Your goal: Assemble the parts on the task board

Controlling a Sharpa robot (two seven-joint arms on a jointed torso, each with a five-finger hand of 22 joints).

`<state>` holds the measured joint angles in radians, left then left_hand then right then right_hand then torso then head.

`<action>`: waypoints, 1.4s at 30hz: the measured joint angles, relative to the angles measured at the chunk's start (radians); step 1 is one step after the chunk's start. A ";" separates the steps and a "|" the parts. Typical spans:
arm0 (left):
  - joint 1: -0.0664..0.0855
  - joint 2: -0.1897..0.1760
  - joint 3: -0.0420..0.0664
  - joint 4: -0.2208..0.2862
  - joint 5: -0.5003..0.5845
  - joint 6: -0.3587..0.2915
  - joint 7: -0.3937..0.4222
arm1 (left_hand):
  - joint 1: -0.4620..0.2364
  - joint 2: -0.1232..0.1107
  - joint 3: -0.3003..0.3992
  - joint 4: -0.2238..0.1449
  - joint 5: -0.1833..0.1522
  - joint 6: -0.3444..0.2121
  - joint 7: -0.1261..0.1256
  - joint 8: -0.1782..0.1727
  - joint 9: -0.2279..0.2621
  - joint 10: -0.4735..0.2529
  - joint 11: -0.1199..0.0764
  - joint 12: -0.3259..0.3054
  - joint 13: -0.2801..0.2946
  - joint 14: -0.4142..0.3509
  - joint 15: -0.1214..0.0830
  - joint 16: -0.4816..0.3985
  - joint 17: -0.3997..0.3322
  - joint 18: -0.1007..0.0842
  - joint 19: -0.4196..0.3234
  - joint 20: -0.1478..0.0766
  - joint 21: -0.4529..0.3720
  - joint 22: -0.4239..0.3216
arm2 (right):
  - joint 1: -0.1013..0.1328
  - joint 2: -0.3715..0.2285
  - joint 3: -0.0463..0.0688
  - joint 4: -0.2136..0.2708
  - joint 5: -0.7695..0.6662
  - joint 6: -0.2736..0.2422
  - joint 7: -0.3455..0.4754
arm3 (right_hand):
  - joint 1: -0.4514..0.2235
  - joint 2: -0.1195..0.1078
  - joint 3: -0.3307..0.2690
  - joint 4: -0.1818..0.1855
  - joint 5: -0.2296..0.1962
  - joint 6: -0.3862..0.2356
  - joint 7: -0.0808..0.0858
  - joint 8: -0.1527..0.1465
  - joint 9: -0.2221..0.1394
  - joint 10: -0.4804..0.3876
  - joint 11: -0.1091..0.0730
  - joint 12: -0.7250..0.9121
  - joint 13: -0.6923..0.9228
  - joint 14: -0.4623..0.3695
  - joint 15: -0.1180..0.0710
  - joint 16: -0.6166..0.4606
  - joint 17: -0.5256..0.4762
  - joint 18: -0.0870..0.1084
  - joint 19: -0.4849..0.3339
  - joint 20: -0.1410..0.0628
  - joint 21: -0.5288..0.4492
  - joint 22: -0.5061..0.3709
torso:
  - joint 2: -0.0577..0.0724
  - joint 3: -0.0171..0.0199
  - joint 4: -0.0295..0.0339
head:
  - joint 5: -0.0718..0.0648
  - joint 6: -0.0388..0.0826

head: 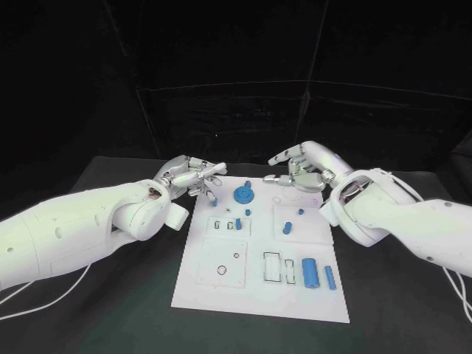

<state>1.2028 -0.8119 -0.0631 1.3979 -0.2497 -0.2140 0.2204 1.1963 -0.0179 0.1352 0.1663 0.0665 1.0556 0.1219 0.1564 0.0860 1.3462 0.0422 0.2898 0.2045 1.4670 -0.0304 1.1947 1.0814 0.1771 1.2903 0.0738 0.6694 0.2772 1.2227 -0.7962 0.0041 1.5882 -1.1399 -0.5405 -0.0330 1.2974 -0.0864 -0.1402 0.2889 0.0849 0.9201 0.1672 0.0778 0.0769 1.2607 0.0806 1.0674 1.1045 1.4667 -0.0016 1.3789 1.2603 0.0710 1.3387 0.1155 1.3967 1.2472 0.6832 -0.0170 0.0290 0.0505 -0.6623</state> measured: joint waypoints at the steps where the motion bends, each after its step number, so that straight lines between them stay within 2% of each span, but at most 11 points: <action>1: 0.006 0.000 0.000 0.004 -0.038 0.017 -0.041 | -0.001 0.001 -0.010 0.010 0.000 0.005 -0.005 0.011 0.006 0.003 -0.003 0.035 0.032 0.001 -0.001 0.070 0.080 0.000 0.005 -0.005 0.035 0.028 | 0.006 -0.011 0.000 0.000 0.024 0.001 0.004 | 0.001 0.001 0.000 0.000 0.001 0.000 0.000 0.001 0.000 -0.004 0.000 -0.005 -0.003 0.000 0.000 -0.005 -0.005 -0.001 -0.007 0.000 -0.004 -0.005 | -0.002 0.0008 -0.0012 | 0.001 -0.001; 3: 0.020 0.001 0.001 0.014 -0.130 0.058 -0.138 | -0.005 0.005 -0.027 0.027 0.000 0.018 -0.018 0.040 0.022 0.006 -0.011 0.112 0.098 -0.002 -0.010 0.184 0.194 -0.003 0.022 -0.014 0.144 0.151 | 0.014 -0.033 0.000 0.001 0.070 0.004 0.009 | 0.007 0.007 0.000 0.000 0.011 0.000 0.000 0.003 0.001 -0.007 0.000 -0.008 -0.008 0.000 0.000 -0.006 -0.010 -0.001 -0.008 -0.001 -0.007 -0.011 | -0.006 0.0028 -0.0037 | 0.005 -0.003; 5: 0.027 0.004 0.001 0.020 -0.187 0.083 -0.195 | -0.005 0.005 -0.042 0.042 0.000 0.030 -0.030 0.074 0.042 -0.003 -0.023 0.200 0.171 -0.001 -0.021 0.263 0.219 -0.031 0.064 -0.022 0.296 0.345 | 0.019 -0.043 0.000 0.003 0.092 0.006 0.011 | 0.005 0.010 0.000 0.000 0.017 0.000 0.000 0.003 0.001 -0.007 0.000 -0.008 -0.011 0.000 0.000 -0.011 -0.013 -0.001 -0.008 -0.001 -0.007 -0.013 | -0.008 0.0042 -0.0051 | 0.008 -0.004; 7: 0.038 0.013 0.001 0.024 -0.277 0.122 -0.288 | -0.007 0.007 -0.065 0.062 0.000 0.025 -0.040 0.121 0.074 -0.017 -0.037 0.399 0.361 -0.001 -0.029 0.327 0.226 -0.061 0.102 -0.030 0.454 0.550 | 0.026 -0.053 0.000 0.003 0.122 0.009 0.013 | 0.004 0.012 0.000 0.000 0.018 0.000 0.000 0.003 0.001 -0.009 -0.002 -0.012 -0.013 0.000 0.000 -0.011 -0.015 -0.001 -0.008 -0.001 -0.012 -0.016 | -0.011 0.0075 -0.0072 | 0.013 -0.005; 9: 0.051 0.024 0.001 0.024 -0.355 0.156 -0.373 | -0.020 0.021 -0.093 0.089 0.003 0.016 -0.049 0.170 0.109 -0.021 -0.041 0.592 0.553 0.000 -0.029 0.363 0.227 -0.062 0.118 -0.040 0.550 0.681 | 0.029 -0.057 0.001 0.003 0.144 0.013 0.013 | 0.004 0.012 0.000 0.000 0.018 0.000 0.000 0.003 0.001 -0.014 0.000 -0.014 -0.017 0.000 0.000 -0.017 -0.020 -0.001 -0.015 -0.002 -0.015 -0.021 | -0.014 0.0105 -0.0093 | 0.016 -0.007; 11: 0.061 0.036 0.001 0.023 -0.415 0.182 -0.438 | -0.052 0.025 -0.128 0.118 0.003 0.016 -0.050 0.213 0.140 -0.022 -0.046 0.710 0.672 0.000 -0.036 0.373 0.227 -0.079 0.129 -0.035 0.607 0.761 | 0.031 -0.059 0.001 0.002 0.158 0.016 0.013 | 0.004 0.012 0.000 0.000 0.018 0.000 0.000 0.003 0.002 -0.014 0.000 -0.019 -0.020 0.000 0.000 -0.018 -0.024 -0.001 -0.017 -0.003 -0.015 -0.026 | -0.016 0.0125 -0.0109 | 0.017 -0.007; 14: 0.073 0.065 0.001 0.015 -0.501 0.221 -0.534 | -0.092 0.036 -0.187 0.121 -0.009 -0.014 -0.061 0.275 0.192 -0.029 -0.053 0.791 0.756 -0.002 -0.041 0.373 0.227 -0.093 0.148 -0.040 0.661 0.845 | 0.034 -0.061 0.001 -0.002 0.174 0.022 0.011 | 0.004 0.012 0.000 0.000 0.022 0.000 0.000 0.003 0.002 -0.014 0.000 -0.019 -0.021 0.000 0.000 -0.022 -0.028 -0.001 -0.020 0.000 -0.019 -0.030 | -0.019 0.0146 -0.0118 | 0.018 -0.008; 18: 0.082 0.108 0.001 -0.006 -0.584 0.268 -0.637 | -0.109 0.049 -0.234 0.123 -0.011 -0.043 -0.061 0.324 0.236 -0.034 -0.056 0.827 0.794 -0.002 -0.041 0.373 0.227 -0.093 0.170 -0.044 0.706 0.923 | 0.035 -0.062 0.001 -0.008 0.188 0.030 0.005 | 0.004 0.012 0.000 0.000 0.022 0.000 0.000 0.003 0.002 -0.021 0.000 -0.026 -0.027 0.000 0.000 -0.023 -0.033 -0.001 -0.023 -0.003 -0.019 -0.035 | -0.021 0.0153 -0.0119 | 0.018 -0.010; 22: 0.086 0.148 0.001 -0.031 -0.643 0.303 -0.711 | -0.105 0.054 -0.254 0.123 -0.011 -0.062 -0.063 0.352 0.264 -0.037 -0.060 0.833 0.806 -0.002 -0.041 0.373 0.227 -0.109 0.170 -0.045 0.725 0.963 | 0.035 -0.062 0.001 -0.014 0.195 0.038 -0.004 | 0.008 0.016 0.000 0.000 0.022 0.000 0.000 0.006 0.003 -0.025 -0.004 -0.031 -0.032 0.000 0.000 -0.029 -0.040 -0.001 -0.027 0.001 -0.026 -0.041 | -0.021 0.0151 -0.0119 | 0.020 -0.011; 32: 0.092 0.223 -0.006 -0.077 -0.705 0.362 -0.804 | -0.077 0.081 -0.262 0.120 -0.011 -0.081 -0.064 0.377 0.294 -0.041 -0.057 0.845 0.817 -0.002 -0.041 0.373 0.227 -0.108 0.170 -0.045 0.737 0.988 | 0.036 -0.051 0.000 -0.023 0.201 0.051 -0.027 | 0.012 0.020 0.000 0.000 0.028 0.000 0.000 0.006 0.004 -0.032 -0.004 -0.039 -0.043 0.000 0.000 -0.041 -0.051 -0.001 -0.037 -0.002 -0.035 -0.053 | -0.019 0.0136 -0.0137 | 0.026 -0.013; 42: 0.097 0.264 -0.017 -0.114 -0.724 0.405 -0.842 | -0.076 0.082 -0.265 0.118 -0.011 -0.084 -0.063 0.383 0.301 -0.040 -0.057 0.850 0.822 -0.002 -0.041 0.373 0.226 -0.108 0.170 -0.045 0.742 0.994 | 0.036 -0.041 0.000 -0.032 0.195 0.049 -0.068 | 0.012 0.020 -0.011 -0.001 0.059 0.000 0.000 0.012 0.005 -0.032 -0.004 -0.039 -0.049 0.000 0.000 -0.045 -0.053 -0.001 -0.038 -0.003 -0.039 -0.059 | -0.018 0.0126 -0.0124 | 0.030 -0.021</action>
<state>1.2998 -0.5483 -0.0798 1.2836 -0.9740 0.1905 -0.6215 1.1200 0.0643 -0.1295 0.2840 0.0550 0.9717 0.0588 0.5395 0.3874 1.3057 -0.0145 1.1398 1.0264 1.4652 -0.0715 1.5678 1.3079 0.0688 1.4604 0.0290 1.4113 1.2716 1.2585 -0.8371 0.0045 1.5561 -0.9450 -0.4911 -0.1015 1.3091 -0.0666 -0.1515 0.2883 0.1435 0.9205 0.1673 0.0895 0.0817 1.2288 0.0767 1.0281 1.0554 1.4667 -0.0016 1.3336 1.2074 0.0701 1.3007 0.1125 1.3573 1.1879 0.6649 -0.0044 0.0167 0.0801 -0.6830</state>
